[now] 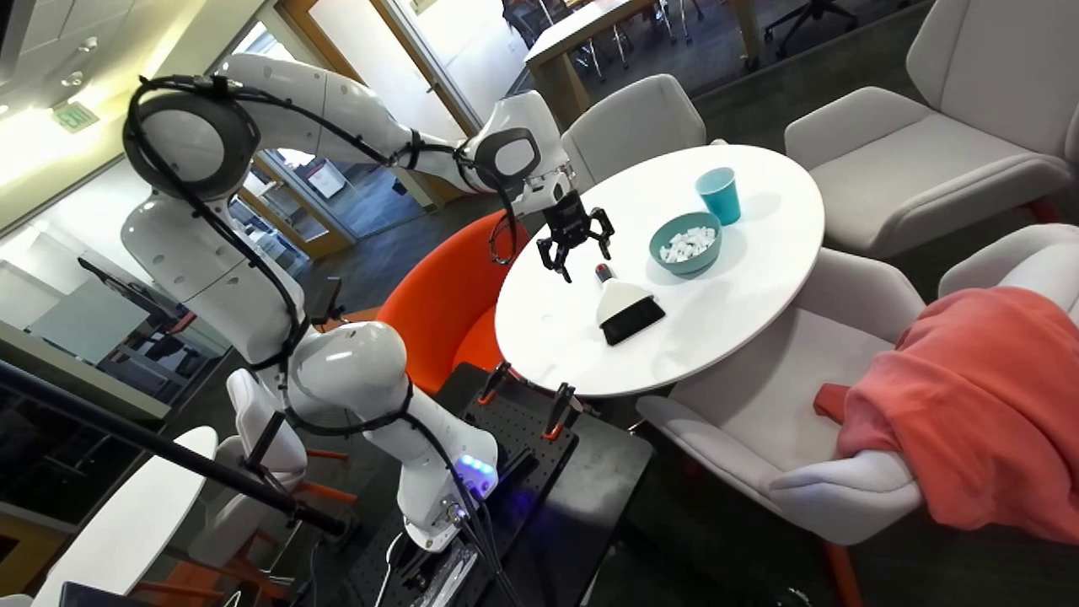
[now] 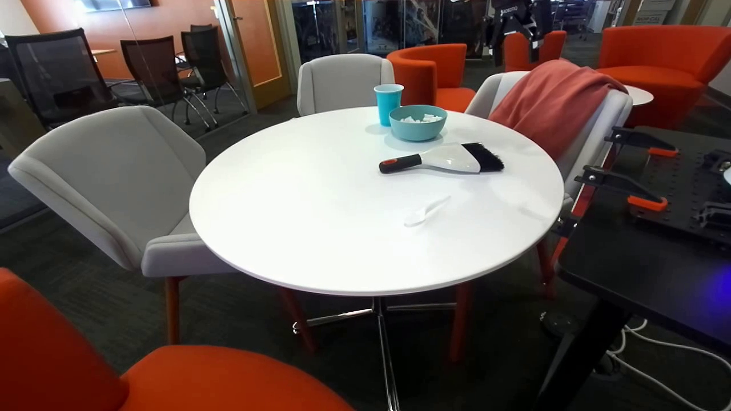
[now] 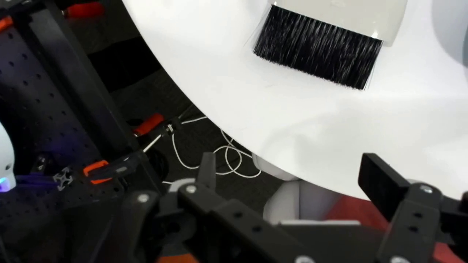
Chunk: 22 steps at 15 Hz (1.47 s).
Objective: Move the paint brush to the left
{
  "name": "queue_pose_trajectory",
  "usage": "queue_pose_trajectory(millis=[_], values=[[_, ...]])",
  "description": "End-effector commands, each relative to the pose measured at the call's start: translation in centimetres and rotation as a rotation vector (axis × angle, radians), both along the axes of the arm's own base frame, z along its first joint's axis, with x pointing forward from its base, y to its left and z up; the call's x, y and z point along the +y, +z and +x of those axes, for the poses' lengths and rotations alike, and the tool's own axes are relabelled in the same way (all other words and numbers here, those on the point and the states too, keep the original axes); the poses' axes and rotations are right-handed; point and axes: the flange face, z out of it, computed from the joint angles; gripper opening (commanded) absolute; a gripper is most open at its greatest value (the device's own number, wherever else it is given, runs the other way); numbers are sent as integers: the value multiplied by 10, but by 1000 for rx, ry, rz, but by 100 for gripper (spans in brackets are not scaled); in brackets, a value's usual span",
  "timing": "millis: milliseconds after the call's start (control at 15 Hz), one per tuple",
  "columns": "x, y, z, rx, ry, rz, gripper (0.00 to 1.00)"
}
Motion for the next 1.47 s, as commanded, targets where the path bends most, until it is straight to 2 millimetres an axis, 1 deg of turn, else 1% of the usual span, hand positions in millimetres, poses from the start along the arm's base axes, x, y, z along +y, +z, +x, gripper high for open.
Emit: queue_pose_trajectory(millis=[0,200,333,467,667,800,867,1000,1200,1400], values=[[31,-23,10,-105,-5,-12,100],[63,-51,23,-214,-28,4,100],[77,-69,32,-265,-48,26,100],[86,-83,41,-285,-75,61,100],[95,-99,57,-276,-115,107,100],[100,-108,69,-269,-125,129,100],[99,-102,55,-266,-116,102,100],[100,-108,63,-266,-123,109,100],[100,-111,66,-265,-123,109,100],[113,-119,69,-275,-136,117,100]])
